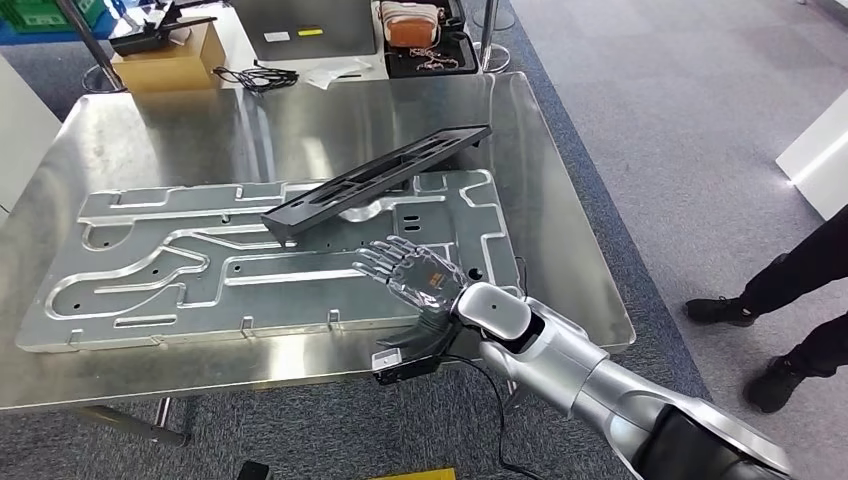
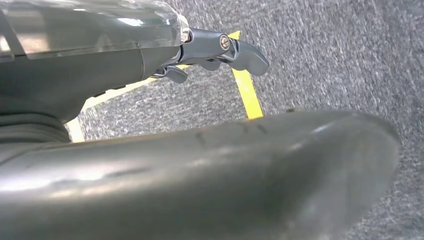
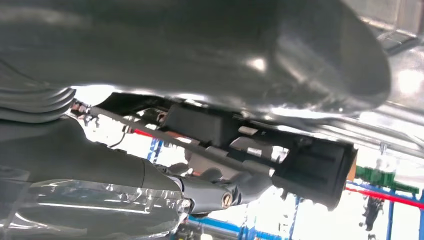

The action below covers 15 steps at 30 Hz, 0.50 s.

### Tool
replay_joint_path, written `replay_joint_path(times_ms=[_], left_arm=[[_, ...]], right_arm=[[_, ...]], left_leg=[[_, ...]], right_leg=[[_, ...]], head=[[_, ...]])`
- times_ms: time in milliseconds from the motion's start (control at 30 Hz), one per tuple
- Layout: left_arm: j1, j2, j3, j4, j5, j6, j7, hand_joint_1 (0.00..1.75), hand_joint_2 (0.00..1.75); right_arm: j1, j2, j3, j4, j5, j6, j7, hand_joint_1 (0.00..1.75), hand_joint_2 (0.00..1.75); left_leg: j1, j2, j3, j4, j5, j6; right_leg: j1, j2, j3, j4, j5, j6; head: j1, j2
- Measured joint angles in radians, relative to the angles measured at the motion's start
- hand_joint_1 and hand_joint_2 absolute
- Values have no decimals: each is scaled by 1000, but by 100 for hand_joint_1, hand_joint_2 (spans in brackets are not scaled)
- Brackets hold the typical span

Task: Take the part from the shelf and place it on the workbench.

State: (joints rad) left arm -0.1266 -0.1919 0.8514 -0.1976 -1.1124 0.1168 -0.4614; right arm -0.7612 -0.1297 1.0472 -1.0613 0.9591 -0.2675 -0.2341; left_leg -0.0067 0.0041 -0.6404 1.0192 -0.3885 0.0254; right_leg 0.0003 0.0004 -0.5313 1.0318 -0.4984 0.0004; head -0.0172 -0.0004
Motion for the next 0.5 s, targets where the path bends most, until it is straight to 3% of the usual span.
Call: replay_joint_path(times_ms=[67, 133, 167, 233, 267, 300, 333, 367, 400, 433, 500], left_arm=[[1, -1, 0, 0, 0, -2, 1, 0, 0], [2, -1, 0, 0, -1, -4, 2, 0, 0], [2, -1, 0, 0, -2, -5, 3, 0, 0], [1, -1, 0, 0, -3, -8, 8, 0, 0], [0, -1, 0, 0, -4, -9, 10, 0, 0], [0, 0, 0, 0, -4, -10, 11, 0, 0], [0, 0, 0, 0, -4, -10, 12, 0, 0], [0, 0, 0, 0, -3, -10, 12, 0, 0], [-1, 0, 0, 0, -3, -10, 13, 0, 0], [-2, 1, 0, 0, -3, -10, 13, 0, 0], [-4, 1, 0, 0, -3, -10, 12, 0, 0]], right_arm=[[1, 1, -1, -1, 1, -3, 2, 0, 0], [1, 2, -1, -1, 2, -5, 3, 0, 0], [3, 4, -1, -1, 2, -6, 5, 0, 0], [8, 7, -1, -1, 4, -10, 9, 0, 0], [12, 7, -1, -1, 5, -11, 11, 0, 0], [17, 8, -1, -1, 6, -11, 12, 0, 0], [22, 8, -1, -1, 7, -11, 12, 0, 0], [25, 8, -2, -1, 8, -11, 12, 0, 0], [27, 8, -3, -1, 8, -11, 12, 0, 0], [29, 9, -5, -1, 8, -11, 12, 0, 0], [30, 13, -11, -2, 8, -13, 12, 0, 0]], left_leg=[[1, 0, -4, -6, 16, -13], [3, -2, -13, 5, -2, -25], [4, -3, -24, 35, -38, -31], [11, -3, -56, 151, -136, -42], [14, -3, -70, 216, -170, -47], [17, -3, -73, 261, -180, -51], [20, -3, -61, 275, -168, -55], [22, -3, -33, 253, -142, -58], [26, -3, 13, 199, -117, -61], [26, -4, 66, 128, -110, -63], [23, -8, 134, 21, -123, -52]], right_leg=[[2, 0, 3, -26, 6, -8], [-3, -4, -6, -40, 29, -19], [-7, -6, -14, -47, 42, -23], [-8, -8, -39, -48, 66, -27], [-9, -8, -54, -46, 77, -25], [-10, -9, -70, -44, 87, -23], [-11, -9, -87, -40, 97, -20], [-13, -9, -103, -35, 105, -16], [-16, -9, -118, -29, 113, -11], [-16, -8, -132, -22, 121, -5], [-16, -7, -147, -14, 135, 7]], head=[[0, 0], [0, 0], [0, 0], [0, 0], [0, 0], [0, 0], [0, 0], [0, 0], [0, 0], [0, 0], [0, 0]])
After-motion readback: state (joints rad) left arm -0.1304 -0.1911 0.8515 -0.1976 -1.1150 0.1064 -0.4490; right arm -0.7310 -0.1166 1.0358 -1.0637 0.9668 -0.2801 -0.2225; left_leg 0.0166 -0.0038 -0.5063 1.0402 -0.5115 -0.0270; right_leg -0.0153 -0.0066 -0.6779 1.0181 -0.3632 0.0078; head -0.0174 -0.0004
